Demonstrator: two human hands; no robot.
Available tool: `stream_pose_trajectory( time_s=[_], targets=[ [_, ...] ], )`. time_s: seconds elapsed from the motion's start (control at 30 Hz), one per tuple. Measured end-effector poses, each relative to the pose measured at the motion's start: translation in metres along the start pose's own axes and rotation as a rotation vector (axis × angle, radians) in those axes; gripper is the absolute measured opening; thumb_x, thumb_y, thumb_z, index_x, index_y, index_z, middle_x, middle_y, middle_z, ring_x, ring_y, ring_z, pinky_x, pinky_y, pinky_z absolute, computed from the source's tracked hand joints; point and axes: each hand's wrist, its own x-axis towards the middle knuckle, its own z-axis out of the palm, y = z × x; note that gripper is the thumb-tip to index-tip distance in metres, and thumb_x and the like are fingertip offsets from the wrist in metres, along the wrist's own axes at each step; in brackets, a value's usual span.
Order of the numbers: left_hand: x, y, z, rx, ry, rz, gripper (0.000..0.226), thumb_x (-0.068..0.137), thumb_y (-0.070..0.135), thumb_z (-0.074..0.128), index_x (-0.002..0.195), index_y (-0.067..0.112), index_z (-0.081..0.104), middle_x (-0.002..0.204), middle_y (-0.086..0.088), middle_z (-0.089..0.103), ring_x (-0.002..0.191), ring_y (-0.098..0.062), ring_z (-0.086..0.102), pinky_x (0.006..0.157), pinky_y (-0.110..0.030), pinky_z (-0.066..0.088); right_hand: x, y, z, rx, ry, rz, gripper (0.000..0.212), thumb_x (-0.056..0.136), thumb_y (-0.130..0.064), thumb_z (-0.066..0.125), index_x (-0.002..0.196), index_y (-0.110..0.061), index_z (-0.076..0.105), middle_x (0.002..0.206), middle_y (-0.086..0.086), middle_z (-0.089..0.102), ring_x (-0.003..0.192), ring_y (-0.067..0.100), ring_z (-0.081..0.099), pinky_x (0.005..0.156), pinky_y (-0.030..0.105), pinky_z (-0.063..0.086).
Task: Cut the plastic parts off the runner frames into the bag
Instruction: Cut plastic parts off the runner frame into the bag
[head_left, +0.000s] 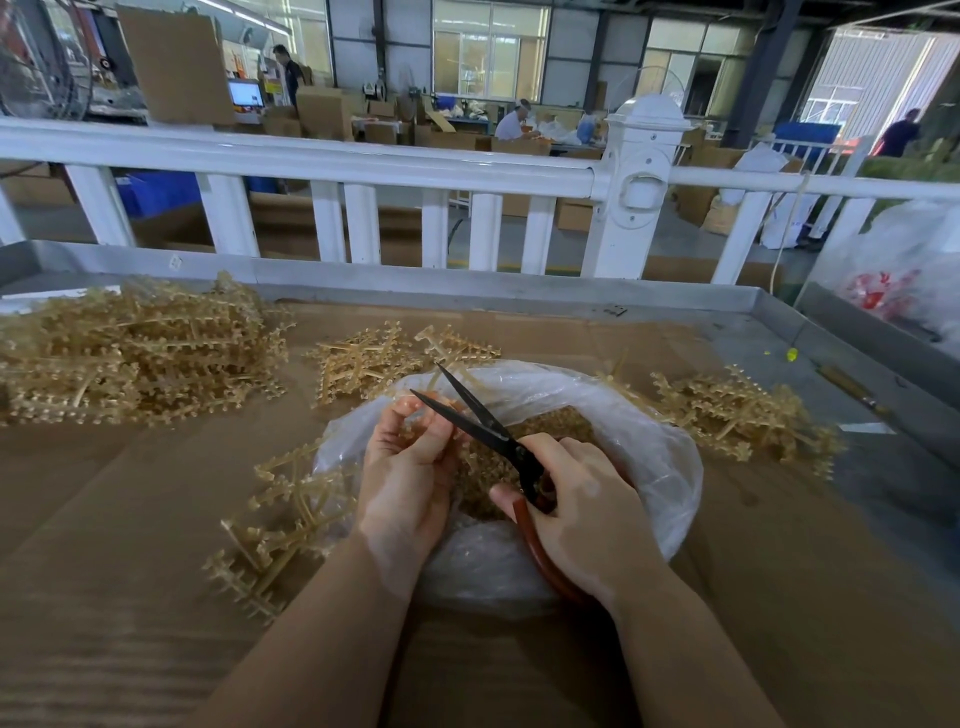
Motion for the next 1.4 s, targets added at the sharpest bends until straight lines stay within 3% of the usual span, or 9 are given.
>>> stream_pose_trajectory(
  time_s=[0.17,0.33,0.6,0.77,0.83,0.97,1.23,1.4],
  targets=[
    [0.0004,0.0015,-0.0004,-0.034,0.02,-0.003,0.029,0.091,-0.011,0.044,0.082,0.014,0.055,0.065,-0.001,0.058,0.057,-0.01,0.062,0.055,-0.023,0.056,0.0,-0.0001,0.0008,-0.023,-0.027,0.007,0.046,0.082,-0.061,0.046,0.114,-0.03,0.056,0.101,-0.011,0.06,0.097,0.009,0.05,0.077,0.018,0.035],
    [-0.0006,0.0031,-0.0012,-0.023,-0.007,-0.027,0.03,0.09,-0.011,0.045,0.083,0.013,0.06,0.074,-0.005,0.064,0.061,-0.011,0.066,0.054,-0.021,0.055,0.0004,0.0004,0.0002,-0.013,-0.04,0.004,0.045,0.082,-0.061,0.047,0.114,-0.03,0.055,0.1,-0.012,0.059,0.095,0.008,0.05,0.077,0.019,0.037],
    [-0.0015,0.0007,0.0002,0.038,-0.013,-0.024,0.031,0.089,-0.013,0.047,0.08,0.013,0.061,0.066,-0.002,0.067,0.059,-0.011,0.066,0.052,-0.02,0.054,0.0005,0.0008,0.0001,0.009,-0.033,0.001,0.044,0.082,-0.06,0.049,0.114,-0.031,0.055,0.097,-0.013,0.057,0.09,0.003,0.045,0.075,0.016,0.034],
    [-0.0024,0.0038,0.0015,-0.083,-0.008,-0.059,0.034,0.081,-0.009,0.054,0.065,0.017,0.068,0.069,-0.006,0.067,0.059,-0.013,0.066,0.054,-0.022,0.056,0.0006,-0.0007,0.0,0.036,0.005,0.024,0.041,0.082,-0.057,0.051,0.114,-0.03,0.056,0.098,-0.014,0.058,0.095,0.005,0.048,0.078,0.018,0.035],
    [-0.0027,0.0048,0.003,-0.12,0.017,-0.071,0.02,0.072,-0.003,0.06,0.071,0.015,0.066,0.07,-0.007,0.068,0.06,-0.014,0.068,0.054,-0.022,0.056,0.0015,-0.0012,-0.0002,0.065,0.033,0.047,0.042,0.083,-0.056,0.051,0.114,-0.03,0.057,0.1,-0.014,0.059,0.098,0.006,0.048,0.08,0.02,0.035],
    [-0.002,0.0029,0.0029,-0.094,0.038,-0.065,0.016,0.081,-0.005,0.056,0.085,0.011,0.058,0.068,-0.006,0.068,0.059,-0.014,0.068,0.054,-0.022,0.056,0.0023,-0.0015,-0.0013,0.105,0.081,0.07,0.041,0.083,-0.053,0.055,0.116,-0.028,0.058,0.101,-0.014,0.06,0.099,0.005,0.05,0.082,0.019,0.036],
    [-0.0016,0.0023,0.001,-0.077,-0.016,-0.049,0.018,0.079,-0.005,0.057,0.079,0.012,0.061,0.072,-0.007,0.069,0.062,-0.014,0.069,0.056,-0.022,0.057,0.0007,-0.0012,0.0008,0.023,0.014,0.048,0.04,0.083,-0.055,0.052,0.114,-0.031,0.057,0.101,-0.013,0.06,0.098,0.005,0.047,0.075,0.012,0.03],
    [-0.0025,0.0054,-0.0011,-0.044,-0.13,-0.067,0.021,0.069,-0.007,0.06,0.086,0.006,0.059,0.075,-0.009,0.068,0.065,-0.016,0.068,0.061,-0.024,0.058,0.0004,-0.0003,0.0019,0.018,0.027,0.057,0.039,0.083,-0.054,0.054,0.113,-0.03,0.057,0.099,-0.011,0.061,0.097,0.01,0.051,0.077,0.02,0.035]
  ],
)
